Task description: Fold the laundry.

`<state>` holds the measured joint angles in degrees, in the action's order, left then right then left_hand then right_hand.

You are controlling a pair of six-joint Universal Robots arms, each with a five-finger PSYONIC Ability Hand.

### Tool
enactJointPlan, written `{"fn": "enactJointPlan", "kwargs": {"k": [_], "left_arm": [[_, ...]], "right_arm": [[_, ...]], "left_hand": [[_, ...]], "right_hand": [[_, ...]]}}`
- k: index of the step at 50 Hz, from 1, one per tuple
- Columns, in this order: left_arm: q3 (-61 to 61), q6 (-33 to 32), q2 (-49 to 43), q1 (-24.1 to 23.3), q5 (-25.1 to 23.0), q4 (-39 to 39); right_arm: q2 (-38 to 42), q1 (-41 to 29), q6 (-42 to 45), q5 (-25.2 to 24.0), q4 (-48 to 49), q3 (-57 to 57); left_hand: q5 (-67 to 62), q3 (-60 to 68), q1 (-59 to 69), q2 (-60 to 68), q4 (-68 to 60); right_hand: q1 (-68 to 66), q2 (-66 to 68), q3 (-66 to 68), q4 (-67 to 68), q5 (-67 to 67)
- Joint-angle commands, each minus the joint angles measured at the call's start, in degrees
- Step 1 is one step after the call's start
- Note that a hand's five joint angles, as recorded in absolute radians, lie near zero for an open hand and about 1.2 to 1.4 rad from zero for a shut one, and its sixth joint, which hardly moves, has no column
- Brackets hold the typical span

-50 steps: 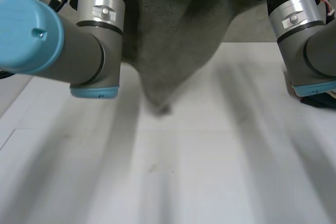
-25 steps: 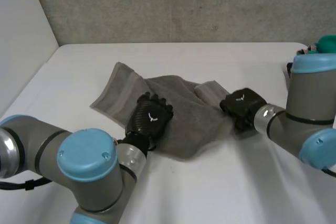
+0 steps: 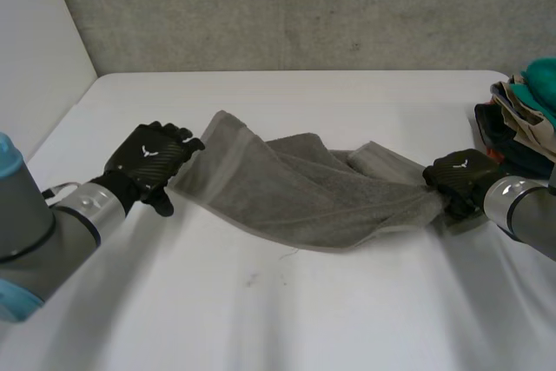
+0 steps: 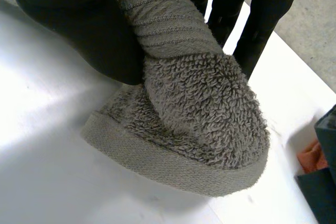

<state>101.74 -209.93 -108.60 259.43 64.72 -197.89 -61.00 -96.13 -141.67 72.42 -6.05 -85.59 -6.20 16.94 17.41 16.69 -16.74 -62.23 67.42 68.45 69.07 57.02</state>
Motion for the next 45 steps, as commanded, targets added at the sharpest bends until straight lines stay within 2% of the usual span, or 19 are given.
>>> {"fn": "enactJointPlan", "kwargs": {"k": [1,4,12,22,28,35,45], "left_arm": [[-10.85,-0.30,-9.78,2.13,-5.65,4.88],[-16.46,-0.39,-13.81,1.78,-6.27,9.17],[-26.93,-3.98,-21.99,0.81,-6.27,16.13],[-30.46,-10.59,-27.27,-0.24,-5.39,16.22],[-31.95,-10.32,-28.59,-0.68,-5.39,16.14],[-34.59,-10.15,-30.44,-1.12,-4.51,16.05],[-37.49,-8.39,-30.88,-1.74,-4.34,16.05]], "right_arm": [[0.09,0.33,1.74,0.71,0.16,-1.07],[0.09,0.42,1.66,0.53,0.16,-1.42],[0.09,0.51,1.48,-0.17,1.39,-2.56],[0.09,0.24,1.66,-0.17,2.19,-3.27],[0.09,0.07,1.66,-0.17,2.27,-3.44],[0.09,-0.02,1.57,-0.17,2.36,-3.80],[0.09,-0.19,1.66,-0.26,2.54,-4.23]], "left_hand": [[-8.47,7.73,7.26,7.98,-7.93],[-14.18,13.44,12.96,13.69,-13.64],[-14.54,13.80,13.32,14.05,-14.00],[-13.36,12.62,12.14,12.86,-12.81],[-17.06,16.32,15.84,16.57,-16.52],[-28.66,27.92,27.44,28.17,-28.12],[-28.33,27.60,27.12,27.84,-27.79]], "right_hand": [[-17.77,12.58,11.55,10.93,12.98],[-17.77,12.58,11.55,10.93,12.98],[-17.77,12.58,11.55,10.93,12.98],[-17.77,12.58,11.55,10.93,12.98],[-17.77,12.58,11.55,10.93,12.98],[-17.77,12.58,11.55,10.93,12.98],[-17.77,12.58,11.55,10.93,12.98]]}}
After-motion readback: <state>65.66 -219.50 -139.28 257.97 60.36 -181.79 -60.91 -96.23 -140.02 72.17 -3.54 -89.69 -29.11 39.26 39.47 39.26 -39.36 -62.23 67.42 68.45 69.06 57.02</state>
